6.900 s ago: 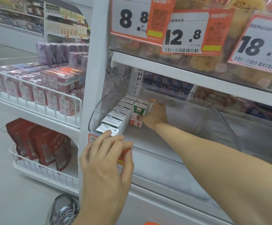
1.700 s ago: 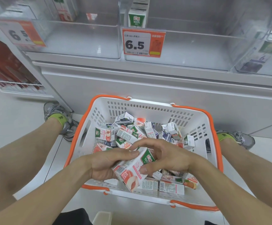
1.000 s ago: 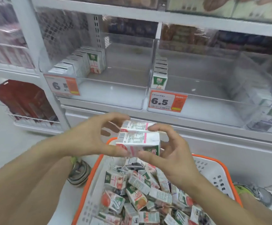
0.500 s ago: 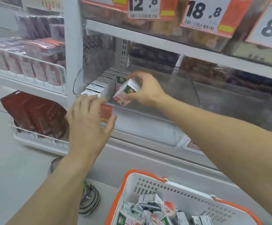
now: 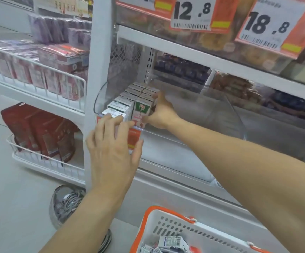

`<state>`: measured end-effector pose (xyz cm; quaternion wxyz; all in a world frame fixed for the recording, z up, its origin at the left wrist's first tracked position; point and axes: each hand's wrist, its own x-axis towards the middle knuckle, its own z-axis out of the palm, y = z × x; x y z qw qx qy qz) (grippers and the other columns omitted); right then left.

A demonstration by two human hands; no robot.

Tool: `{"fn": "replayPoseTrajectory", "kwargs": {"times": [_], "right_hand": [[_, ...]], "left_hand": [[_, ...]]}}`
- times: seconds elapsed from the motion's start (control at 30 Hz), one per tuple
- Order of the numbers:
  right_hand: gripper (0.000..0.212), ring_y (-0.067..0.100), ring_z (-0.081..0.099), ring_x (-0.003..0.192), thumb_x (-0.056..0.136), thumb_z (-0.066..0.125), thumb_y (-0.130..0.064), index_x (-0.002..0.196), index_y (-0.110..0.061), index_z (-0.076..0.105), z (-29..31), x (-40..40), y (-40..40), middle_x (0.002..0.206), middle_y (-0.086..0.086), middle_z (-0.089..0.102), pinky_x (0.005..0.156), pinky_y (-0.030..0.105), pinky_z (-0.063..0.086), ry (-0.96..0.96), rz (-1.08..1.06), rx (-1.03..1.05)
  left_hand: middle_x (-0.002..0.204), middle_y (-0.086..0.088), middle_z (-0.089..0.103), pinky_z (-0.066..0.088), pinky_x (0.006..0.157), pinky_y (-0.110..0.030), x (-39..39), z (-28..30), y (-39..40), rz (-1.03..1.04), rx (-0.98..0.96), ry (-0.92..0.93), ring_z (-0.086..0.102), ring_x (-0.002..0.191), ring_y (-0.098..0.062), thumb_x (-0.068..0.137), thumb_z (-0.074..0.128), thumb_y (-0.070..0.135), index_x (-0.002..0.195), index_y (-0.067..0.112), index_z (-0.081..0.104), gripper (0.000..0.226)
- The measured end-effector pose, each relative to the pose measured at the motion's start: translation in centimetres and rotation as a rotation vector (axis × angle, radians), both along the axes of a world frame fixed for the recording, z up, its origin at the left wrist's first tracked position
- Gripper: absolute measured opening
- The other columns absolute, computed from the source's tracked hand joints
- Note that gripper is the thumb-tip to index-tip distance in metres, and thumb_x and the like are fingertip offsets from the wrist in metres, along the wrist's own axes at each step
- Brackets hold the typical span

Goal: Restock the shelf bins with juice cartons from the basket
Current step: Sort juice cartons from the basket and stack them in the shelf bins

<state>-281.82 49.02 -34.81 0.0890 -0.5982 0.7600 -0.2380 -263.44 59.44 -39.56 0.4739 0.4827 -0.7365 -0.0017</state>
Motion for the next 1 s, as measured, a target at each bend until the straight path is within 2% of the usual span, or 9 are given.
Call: {"fn": "replayPoseTrajectory", "kwargs": {"times": [0.17,0.23,0.3,0.43,0.53,0.63,0.77,0.9,1.0], "right_hand": [[0.078,0.024,0.061,0.101,0.076,0.082,-0.025,0.136,-0.008,0.035,2.7,1.4,2.6,0.116,0.008,0.06,0.078,0.033,0.054,-0.023,-0.008,0.026],[0.066,0.023,0.06,0.107,0.082,0.075,-0.025,0.136,-0.008,0.042,4.9,2.0,5.4,0.119,0.008,0.06,0.082,0.029,0.049,-0.009,0.006,-0.1],[0.051,0.015,0.062,0.097,0.085,0.072,-0.023,0.13,-0.014,0.05,6.8,2.6,9.9,0.114,0.001,0.062,0.084,0.025,0.049,-0.061,0.078,-0.282],[0.026,0.009,0.059,0.066,0.084,0.071,-0.015,0.105,-0.022,0.059,6.7,2.6,21.1,0.087,-0.008,0.065,0.062,0.014,0.045,-0.192,0.167,-0.392],[0.023,0.01,0.06,0.063,0.083,0.073,-0.012,0.097,-0.025,0.061,3.2,0.9,28.0,0.081,-0.008,0.067,0.059,0.014,0.043,-0.301,0.136,-0.307],[0.02,0.005,0.058,0.059,0.083,0.073,-0.011,0.091,-0.027,0.064,-1.9,-1.4,33.4,0.079,-0.01,0.068,0.058,0.013,0.042,-0.417,0.017,-0.176],[0.015,0.004,0.058,0.06,0.085,0.071,-0.014,0.087,-0.027,0.065,-8.7,-4.1,39.4,0.076,-0.012,0.067,0.061,0.017,0.046,-0.505,-0.1,-0.003],[0.011,0.002,0.058,0.063,0.087,0.071,-0.017,0.091,-0.025,0.065,-13.8,-6.3,44.2,0.082,-0.009,0.065,0.064,0.018,0.05,-0.526,-0.159,0.162],[0.01,0.0,0.057,0.062,0.088,0.07,-0.016,0.091,-0.023,0.064,-17.5,-7.8,47.4,0.084,-0.008,0.065,0.061,0.012,0.046,-0.515,-0.211,0.245]], "left_hand": [[0.128,-0.007,0.056,0.035,0.098,-0.051,0.0,0.1,0.3,-0.004,0.012,-0.022,0.041,0.133,-0.03,0.08,0.076,0.028,0.119,0.016,0.06,0.044],[0.131,-0.005,0.055,0.031,0.101,-0.05,0.1,0.2,0.4,-0.003,0.006,-0.021,0.038,0.136,-0.028,0.082,0.071,0.03,0.122,0.017,0.059,0.043],[0.135,-0.004,0.052,0.028,0.102,-0.049,0.2,0.5,1.0,0.014,0.003,0.017,0.037,0.138,-0.027,0.081,0.065,0.032,0.125,0.017,0.056,0.047],[0.111,-0.006,0.056,0.037,0.088,-0.041,-0.7,1.1,3.9,-0.139,-0.083,0.163,0.051,0.103,-0.026,0.081,0.065,0.017,0.114,0.009,0.057,0.034],[0.09,0.004,0.055,0.043,0.075,-0.029,-2.7,-0.3,7.8,-0.449,0.112,0.162,0.052,0.079,-0.014,0.083,0.062,0.013,0.099,0.012,0.059,0.016],[0.083,0.013,0.055,0.041,0.072,-0.021,-4.5,-3.5,12.2,-0.65,0.424,-0.058,0.052,0.076,-0.008,0.082,0.058,0.025,0.099,0.019,0.063,0.019],[0.105,0.011,0.061,0.041,0.083,-0.019,-5.9,-7.9,16.2,-0.855,0.755,-0.482,0.054,0.09,-0.006,0.089,0.066,0.027,0.114,0.021,0.064,0.026],[0.115,0.004,0.058,0.046,0.093,-0.026,-5.8,-11.6,18.1,-0.83,0.903,-0.75,0.056,0.104,-0.012,0.088,0.069,0.029,0.124,0.018,0.061,0.038],[0.108,0.005,0.059,0.048,0.09,-0.025,-5.4,-14.2,18.6,-0.759,0.924,-0.793,0.059,0.102,-0.012,0.083,0.073,0.027,0.118,0.02,0.063,0.037]]}}
